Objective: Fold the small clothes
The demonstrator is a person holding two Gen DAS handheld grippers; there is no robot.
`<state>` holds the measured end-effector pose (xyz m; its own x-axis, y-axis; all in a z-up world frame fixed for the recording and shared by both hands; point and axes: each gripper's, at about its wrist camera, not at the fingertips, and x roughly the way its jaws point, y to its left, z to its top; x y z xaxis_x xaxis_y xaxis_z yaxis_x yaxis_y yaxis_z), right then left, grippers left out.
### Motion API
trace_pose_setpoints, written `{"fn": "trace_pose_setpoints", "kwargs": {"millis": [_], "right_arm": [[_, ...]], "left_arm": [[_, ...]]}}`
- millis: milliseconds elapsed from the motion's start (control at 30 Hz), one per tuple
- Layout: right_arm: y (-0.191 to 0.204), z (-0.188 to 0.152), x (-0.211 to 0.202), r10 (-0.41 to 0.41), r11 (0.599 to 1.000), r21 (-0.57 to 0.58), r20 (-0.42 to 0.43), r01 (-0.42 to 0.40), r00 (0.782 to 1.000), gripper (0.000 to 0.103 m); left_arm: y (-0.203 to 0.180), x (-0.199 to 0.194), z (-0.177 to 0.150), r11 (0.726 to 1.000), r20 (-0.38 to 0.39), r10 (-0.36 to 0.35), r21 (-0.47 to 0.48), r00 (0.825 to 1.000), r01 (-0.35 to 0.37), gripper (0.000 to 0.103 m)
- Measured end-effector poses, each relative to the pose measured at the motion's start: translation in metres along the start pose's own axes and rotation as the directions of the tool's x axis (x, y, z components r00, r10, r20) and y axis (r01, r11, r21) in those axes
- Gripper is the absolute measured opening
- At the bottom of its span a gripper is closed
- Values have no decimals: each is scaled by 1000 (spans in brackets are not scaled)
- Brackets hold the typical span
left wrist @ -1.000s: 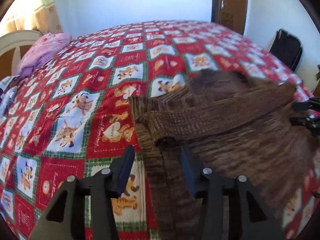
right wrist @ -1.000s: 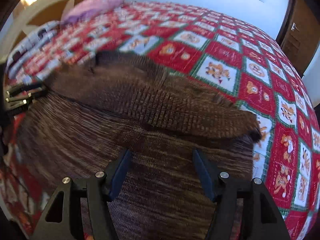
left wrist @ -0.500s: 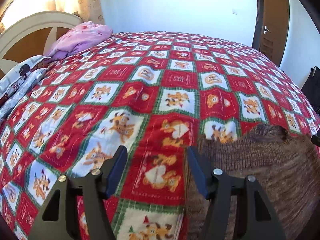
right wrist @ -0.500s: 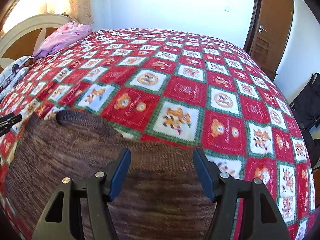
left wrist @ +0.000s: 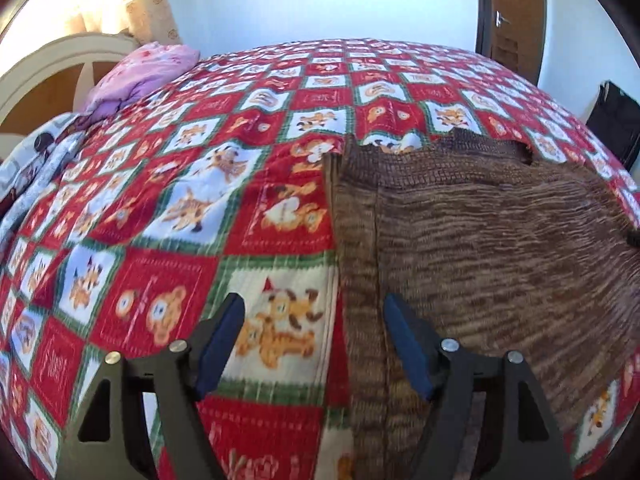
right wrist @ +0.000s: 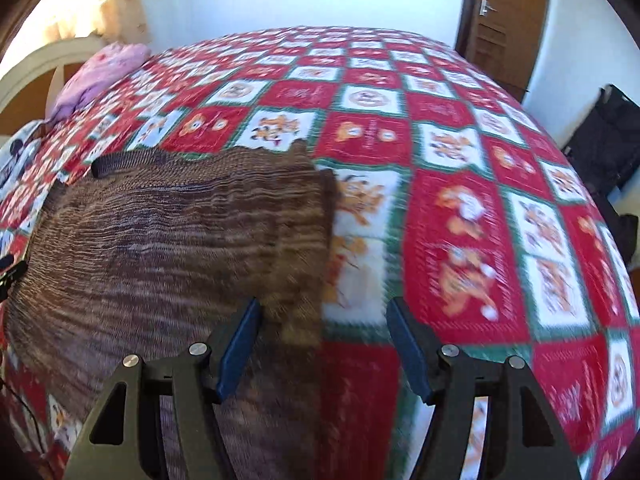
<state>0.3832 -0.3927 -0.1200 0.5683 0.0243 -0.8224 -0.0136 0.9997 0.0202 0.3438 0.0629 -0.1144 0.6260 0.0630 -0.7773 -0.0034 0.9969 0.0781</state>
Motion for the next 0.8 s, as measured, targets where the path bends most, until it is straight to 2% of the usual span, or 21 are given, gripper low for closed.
{"fn": "trace_pose_setpoints", "kwargs": {"millis": [167, 233, 300, 467, 533, 633, 700, 800], "right_arm": [[18, -20, -25, 80, 996, -39, 28, -79, 996, 67], [30, -35, -18, 29, 995, -93, -26, -31, 999, 67], [31, -48, -11, 30, 996, -85, -61, -35, 998, 67], [27, -67, -26, 29, 997, -72, -56, -33, 998, 67], [28, -65, -37, 20, 997, -74, -7, -20, 1000, 67], [33, -57, -49, 49, 997, -63, 65, -44, 997, 67], [37, -54, -41, 61, 997, -54, 46, -58, 997, 67], [42, -63, -18, 11, 997, -71, -32, -14, 999, 67]], "left_arm": [[-2, -20, -17, 1000, 22, 2, 13, 1000, -2, 76], [-6, -24, -24, 999, 35, 9, 36, 999, -10, 79], [-5, -26, -32, 999, 42, 28, 39, 999, -29, 81], [3, -30, -54, 1000, 17, 17, 15, 1000, -17, 91], [6, -30, -64, 1000, 18, 7, 7, 1000, -7, 92], [12, -32, -64, 1000, 18, -7, -30, 1000, 8, 92], [11, -31, -62, 999, 12, -16, -50, 1000, 16, 92], [8, -29, -66, 999, 19, -5, -37, 1000, 6, 92]]}}
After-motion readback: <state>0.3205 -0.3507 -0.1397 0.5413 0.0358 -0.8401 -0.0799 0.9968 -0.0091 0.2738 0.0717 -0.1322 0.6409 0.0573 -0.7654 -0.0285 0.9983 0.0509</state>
